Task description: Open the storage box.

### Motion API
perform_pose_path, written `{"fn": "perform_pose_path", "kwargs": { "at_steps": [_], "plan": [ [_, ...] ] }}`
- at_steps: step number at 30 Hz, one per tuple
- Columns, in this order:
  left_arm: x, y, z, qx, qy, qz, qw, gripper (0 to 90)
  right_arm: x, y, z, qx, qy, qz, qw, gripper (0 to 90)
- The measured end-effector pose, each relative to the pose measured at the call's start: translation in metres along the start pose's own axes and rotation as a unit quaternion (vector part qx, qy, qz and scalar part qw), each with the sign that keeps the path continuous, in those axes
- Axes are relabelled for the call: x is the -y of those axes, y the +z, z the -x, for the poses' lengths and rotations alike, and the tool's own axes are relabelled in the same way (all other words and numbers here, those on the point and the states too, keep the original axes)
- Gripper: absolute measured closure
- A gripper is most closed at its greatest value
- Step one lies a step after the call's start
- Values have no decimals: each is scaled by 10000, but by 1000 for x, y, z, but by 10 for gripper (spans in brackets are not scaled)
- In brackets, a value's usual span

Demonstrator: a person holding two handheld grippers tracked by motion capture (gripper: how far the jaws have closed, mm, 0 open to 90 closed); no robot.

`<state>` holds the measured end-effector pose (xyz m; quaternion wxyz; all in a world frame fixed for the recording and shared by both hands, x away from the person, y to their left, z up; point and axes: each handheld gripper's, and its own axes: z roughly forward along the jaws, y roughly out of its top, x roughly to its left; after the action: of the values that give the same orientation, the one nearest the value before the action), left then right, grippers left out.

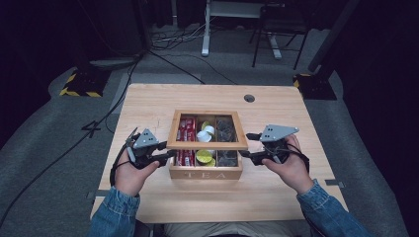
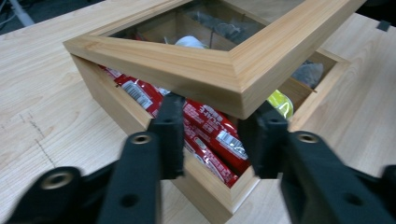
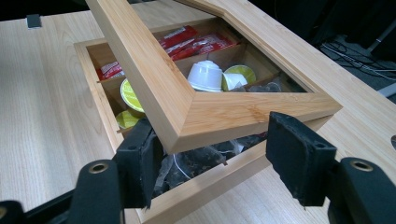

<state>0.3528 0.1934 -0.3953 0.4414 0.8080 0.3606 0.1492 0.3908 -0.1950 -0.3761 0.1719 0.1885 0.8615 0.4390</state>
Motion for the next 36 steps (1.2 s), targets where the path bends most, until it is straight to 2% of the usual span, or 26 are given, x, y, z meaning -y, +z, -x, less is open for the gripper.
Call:
{"fn": "perform_pose_path", "kwargs": {
  "at_steps": [4,12,18,21,28,32,36],
  "plan": [
    [1,1,1,-11,-89,-92,9999,481,-5,-2,3,37,-62,42,10000,369],
    [9,-2,-2,-85,-230,-94,9997,448,-24,-7,16,127,-148,179,9997,370],
    [25,-10,-10,-360,-386,-167,9985,437,-40,-10,30,157,-204,299,9992,403],
    [31,-15,-13,-462,-518,-165,9975,431,-49,-10,39,148,-158,407,9989,417],
    [38,-17,-19,-682,-563,-161,9960,399,-60,-9,57,125,-29,624,9980,434],
    [39,-14,-23,-679,-562,-215,9959,398,-64,-9,62,208,-67,707,9973,434],
    [38,-12,-24,-633,-582,-219,9961,398,-69,-8,70,262,2,811,9964,441]
  ]
}}
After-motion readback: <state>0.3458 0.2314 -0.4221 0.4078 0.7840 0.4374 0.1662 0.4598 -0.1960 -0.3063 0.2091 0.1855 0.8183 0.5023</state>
